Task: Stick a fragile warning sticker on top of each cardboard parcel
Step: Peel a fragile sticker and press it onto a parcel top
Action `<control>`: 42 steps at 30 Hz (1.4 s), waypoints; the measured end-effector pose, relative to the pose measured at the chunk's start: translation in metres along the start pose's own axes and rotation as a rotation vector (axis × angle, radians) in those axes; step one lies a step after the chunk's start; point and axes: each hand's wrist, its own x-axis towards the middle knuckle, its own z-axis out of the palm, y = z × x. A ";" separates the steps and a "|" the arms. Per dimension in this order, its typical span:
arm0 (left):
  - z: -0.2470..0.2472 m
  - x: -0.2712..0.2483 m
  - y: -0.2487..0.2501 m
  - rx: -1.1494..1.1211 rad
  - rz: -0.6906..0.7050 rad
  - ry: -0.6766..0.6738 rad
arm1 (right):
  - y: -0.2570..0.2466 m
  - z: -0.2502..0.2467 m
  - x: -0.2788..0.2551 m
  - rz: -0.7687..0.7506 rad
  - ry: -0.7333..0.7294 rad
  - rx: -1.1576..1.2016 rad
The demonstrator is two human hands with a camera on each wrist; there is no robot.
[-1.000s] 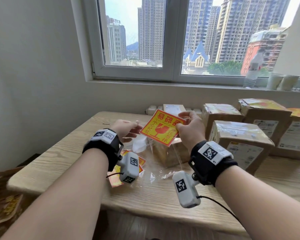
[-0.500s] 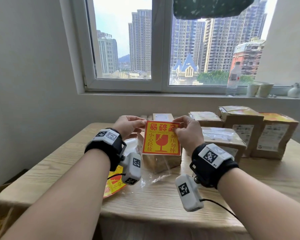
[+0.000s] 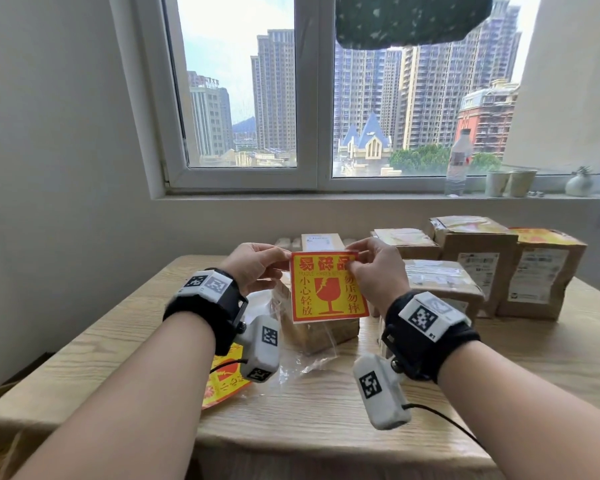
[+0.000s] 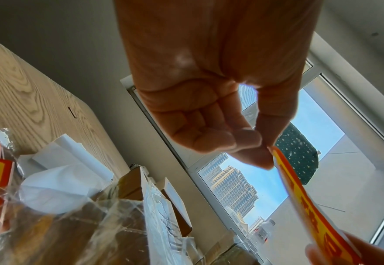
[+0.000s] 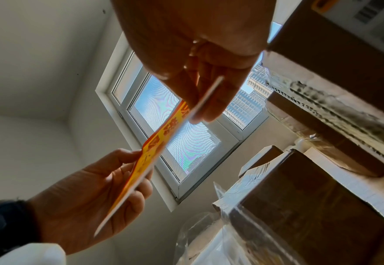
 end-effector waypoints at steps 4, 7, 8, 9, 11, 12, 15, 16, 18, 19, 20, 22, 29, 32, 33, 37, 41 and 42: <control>0.002 -0.002 0.015 -0.070 0.038 -0.029 | -0.018 -0.006 -0.005 -0.148 0.069 -0.127; 0.008 -0.007 0.038 -0.124 0.111 -0.070 | -0.048 -0.015 -0.008 -0.345 0.057 -0.202; 0.010 -0.010 0.045 -0.136 0.131 -0.088 | -0.056 -0.017 -0.008 -0.387 0.037 -0.223; 0.013 -0.011 0.049 -0.143 0.144 -0.110 | -0.061 -0.020 -0.008 -0.414 0.032 -0.264; 0.017 -0.015 0.054 -0.152 0.156 -0.150 | -0.065 -0.025 -0.007 -0.450 0.058 -0.344; 0.019 -0.017 0.055 -0.155 0.155 -0.169 | -0.064 -0.027 -0.007 -0.457 0.069 -0.348; 0.025 -0.021 0.053 -0.154 0.147 -0.223 | -0.057 -0.029 -0.008 -0.454 0.080 -0.256; 0.027 -0.022 0.052 -0.152 0.145 -0.234 | -0.054 -0.028 -0.009 -0.453 0.084 -0.230; 0.029 -0.023 0.051 -0.149 0.142 -0.245 | -0.050 -0.028 -0.011 -0.459 0.090 -0.198; 0.030 -0.024 0.051 -0.145 0.139 -0.250 | -0.049 -0.029 -0.013 -0.465 0.090 -0.187; 0.031 -0.024 0.050 -0.142 0.138 -0.254 | -0.048 -0.029 -0.013 -0.472 0.087 -0.179; 0.032 -0.024 0.049 -0.137 0.133 -0.262 | -0.047 -0.031 -0.014 -0.477 0.079 -0.172; 0.036 -0.021 0.049 -0.090 0.142 -0.262 | -0.050 -0.033 -0.013 -0.469 0.078 -0.169; 0.041 -0.019 0.050 -0.072 0.139 -0.272 | -0.048 -0.032 -0.013 -0.474 0.080 -0.186; 0.042 -0.019 0.050 -0.068 0.136 -0.268 | -0.048 -0.032 -0.014 -0.476 0.081 -0.193; 0.045 -0.018 0.047 -0.055 0.126 -0.206 | -0.044 -0.030 -0.014 -0.478 0.076 -0.235; 0.048 -0.016 0.044 -0.058 0.129 -0.126 | -0.042 -0.028 -0.014 -0.501 0.083 -0.273; 0.048 -0.015 0.043 -0.048 0.132 -0.098 | -0.042 -0.028 -0.014 -0.497 0.085 -0.265</control>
